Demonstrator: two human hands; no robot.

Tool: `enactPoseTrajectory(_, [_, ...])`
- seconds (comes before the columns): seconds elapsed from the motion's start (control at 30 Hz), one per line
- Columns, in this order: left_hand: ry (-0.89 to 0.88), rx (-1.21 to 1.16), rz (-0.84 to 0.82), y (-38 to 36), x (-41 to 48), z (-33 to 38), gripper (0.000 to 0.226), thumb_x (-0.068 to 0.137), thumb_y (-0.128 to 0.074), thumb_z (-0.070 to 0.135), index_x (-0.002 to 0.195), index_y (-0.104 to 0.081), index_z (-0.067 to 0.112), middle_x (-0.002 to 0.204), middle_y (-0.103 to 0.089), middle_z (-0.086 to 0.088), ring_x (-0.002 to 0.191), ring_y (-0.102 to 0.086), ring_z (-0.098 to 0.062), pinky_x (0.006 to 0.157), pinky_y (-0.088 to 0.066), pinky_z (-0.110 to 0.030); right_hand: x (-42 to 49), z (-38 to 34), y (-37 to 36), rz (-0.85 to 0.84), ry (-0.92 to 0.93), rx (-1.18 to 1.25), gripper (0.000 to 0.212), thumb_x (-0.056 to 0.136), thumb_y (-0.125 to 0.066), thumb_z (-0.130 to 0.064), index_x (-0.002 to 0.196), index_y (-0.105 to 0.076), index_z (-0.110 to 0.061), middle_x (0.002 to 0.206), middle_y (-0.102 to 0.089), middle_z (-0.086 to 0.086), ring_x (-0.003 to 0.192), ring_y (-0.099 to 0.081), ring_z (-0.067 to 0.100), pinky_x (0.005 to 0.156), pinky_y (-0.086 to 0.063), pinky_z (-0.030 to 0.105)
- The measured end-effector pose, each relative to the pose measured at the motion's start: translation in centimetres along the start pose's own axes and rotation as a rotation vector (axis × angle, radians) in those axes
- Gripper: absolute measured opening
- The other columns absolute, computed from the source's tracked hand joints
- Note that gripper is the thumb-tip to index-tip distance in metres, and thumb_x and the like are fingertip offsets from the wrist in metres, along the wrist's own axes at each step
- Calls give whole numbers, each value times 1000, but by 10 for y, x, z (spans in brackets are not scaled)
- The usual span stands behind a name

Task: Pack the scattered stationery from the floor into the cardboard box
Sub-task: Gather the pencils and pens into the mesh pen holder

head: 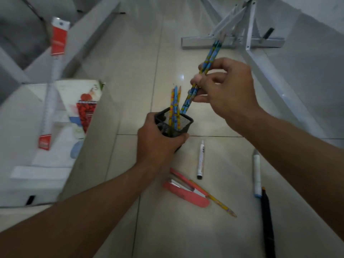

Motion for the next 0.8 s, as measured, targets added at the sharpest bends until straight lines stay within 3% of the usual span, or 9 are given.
enactPoseTrajectory(0.13, [-16, 7, -16, 3, 0, -1, 71, 54, -96, 34, 114, -58, 23, 96, -69, 15, 83, -66, 9, 62, -49, -3, -16, 29, -36, -135, -101, -105, 23, 88, -77, -7, 108, -67, -3, 79, -75, 17, 69, -78, 25, 64, -66, 40])
enactPoseTrajectory(0.4, [-25, 59, -30, 12, -4, -11, 76, 57, -94, 37, 121, -55, 23, 105, -68, 13, 90, -67, 0, 68, -52, -4, -21, 65, -61, -243, -287, -220, 20, 73, -89, -1, 86, -74, 4, 85, -78, 17, 72, -79, 27, 72, -66, 40])
enactPoseTrajectory(0.63, [-37, 95, -31, 12, -1, -12, 78, 58, -94, 39, 122, -54, 22, 104, -65, 14, 87, -65, 1, 67, -49, -1, -12, 69, -63, -240, -360, -298, 28, 67, -94, -10, 80, -76, 7, 83, -77, 18, 71, -78, 31, 74, -65, 42])
enactPoseTrajectory(0.8, [-39, 116, -28, 14, -2, -14, 76, 58, -94, 39, 121, -54, 22, 104, -65, 14, 86, -64, 2, 63, -46, 1, -13, 61, -48, -155, -371, -238, 19, 73, -89, -6, 81, -76, 5, 80, -76, 19, 68, -78, 29, 72, -66, 39])
Point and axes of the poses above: each hand's wrist, its own x-axis towards the middle knuckle, its own y-axis out of the back of the hand, z = x × y, the point moved 10 cm from there along x, towards the middle knuckle
